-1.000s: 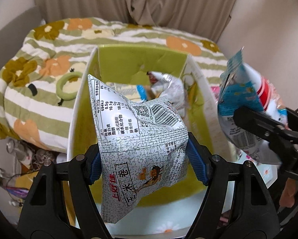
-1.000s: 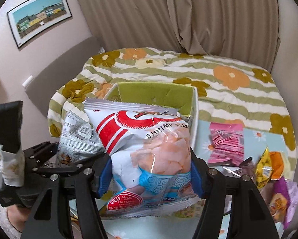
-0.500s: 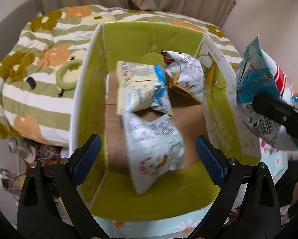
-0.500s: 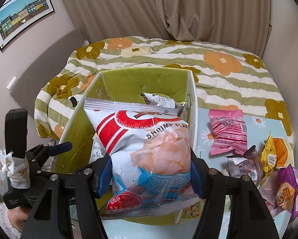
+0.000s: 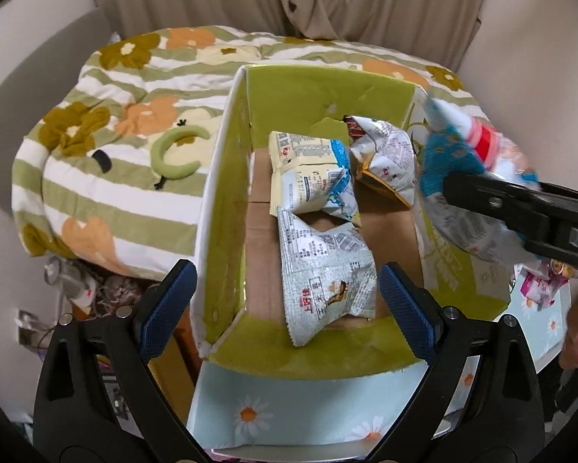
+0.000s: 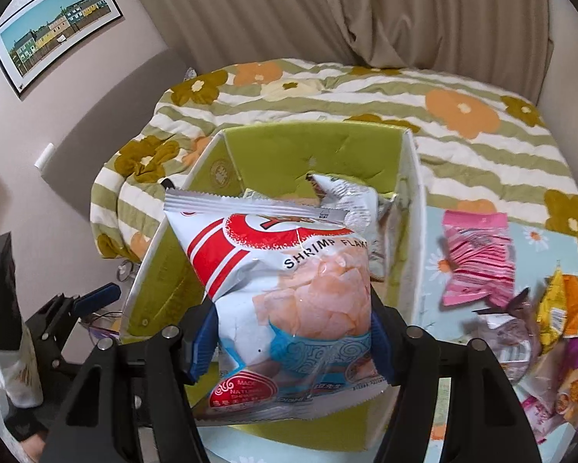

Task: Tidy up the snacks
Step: 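Carry both bags into the yellow box and open both grippers, then withdraw both tools from the box back toward the remaining snacks, then grasp the brown-grey bag with the left gripper while the right gripper grasps the purple MPN bag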

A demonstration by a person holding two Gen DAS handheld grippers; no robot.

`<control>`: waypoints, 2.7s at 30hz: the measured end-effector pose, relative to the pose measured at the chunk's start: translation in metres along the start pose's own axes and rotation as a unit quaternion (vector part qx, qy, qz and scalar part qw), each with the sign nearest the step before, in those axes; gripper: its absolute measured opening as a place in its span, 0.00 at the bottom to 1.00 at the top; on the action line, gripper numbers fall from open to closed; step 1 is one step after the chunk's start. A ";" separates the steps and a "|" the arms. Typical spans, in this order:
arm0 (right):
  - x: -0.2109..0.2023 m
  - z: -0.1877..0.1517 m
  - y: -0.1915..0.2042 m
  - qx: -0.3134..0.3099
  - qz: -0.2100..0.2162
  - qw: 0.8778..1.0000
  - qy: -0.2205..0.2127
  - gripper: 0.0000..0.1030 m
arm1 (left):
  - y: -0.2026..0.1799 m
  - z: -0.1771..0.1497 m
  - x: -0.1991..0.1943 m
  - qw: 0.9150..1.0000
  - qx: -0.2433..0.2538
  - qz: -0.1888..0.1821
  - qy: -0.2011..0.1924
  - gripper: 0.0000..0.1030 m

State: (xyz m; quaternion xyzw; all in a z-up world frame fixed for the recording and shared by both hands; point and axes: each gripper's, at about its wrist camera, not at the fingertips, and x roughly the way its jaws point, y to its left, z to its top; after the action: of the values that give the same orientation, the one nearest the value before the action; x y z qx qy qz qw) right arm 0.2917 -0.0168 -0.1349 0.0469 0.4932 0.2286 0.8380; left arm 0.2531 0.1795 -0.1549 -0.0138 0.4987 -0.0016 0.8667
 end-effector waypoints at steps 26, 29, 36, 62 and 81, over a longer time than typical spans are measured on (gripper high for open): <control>-0.016 -0.031 -0.002 0.022 0.006 0.999 -0.023 0.95 | 0.007 -0.024 -0.031 0.999 -0.026 -0.028 -0.020 0.92; -0.030 -0.034 0.004 0.010 -0.011 1.000 -0.022 0.95 | 0.004 -0.020 -0.047 0.999 -0.020 -0.039 -0.032 0.92; -0.081 -0.048 0.000 0.024 -0.027 0.997 -0.064 0.95 | -0.023 -0.017 -0.077 0.996 0.024 -0.055 -0.066 0.92; -0.211 -0.130 -0.174 -0.016 -0.118 0.986 -0.112 0.95 | -0.254 -0.044 -0.080 0.992 0.010 -0.108 -0.069 0.92; -0.148 -0.139 -0.277 0.026 -0.095 0.995 -0.024 0.95 | -0.321 -0.025 0.035 0.994 0.024 -0.111 0.001 0.92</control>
State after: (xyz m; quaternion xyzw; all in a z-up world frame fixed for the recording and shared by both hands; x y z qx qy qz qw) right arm 0.2066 -0.3480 -0.1711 0.0273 0.4808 0.1333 0.8662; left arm 0.2522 -0.1428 -0.1896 -0.0483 0.4944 -0.1100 0.8609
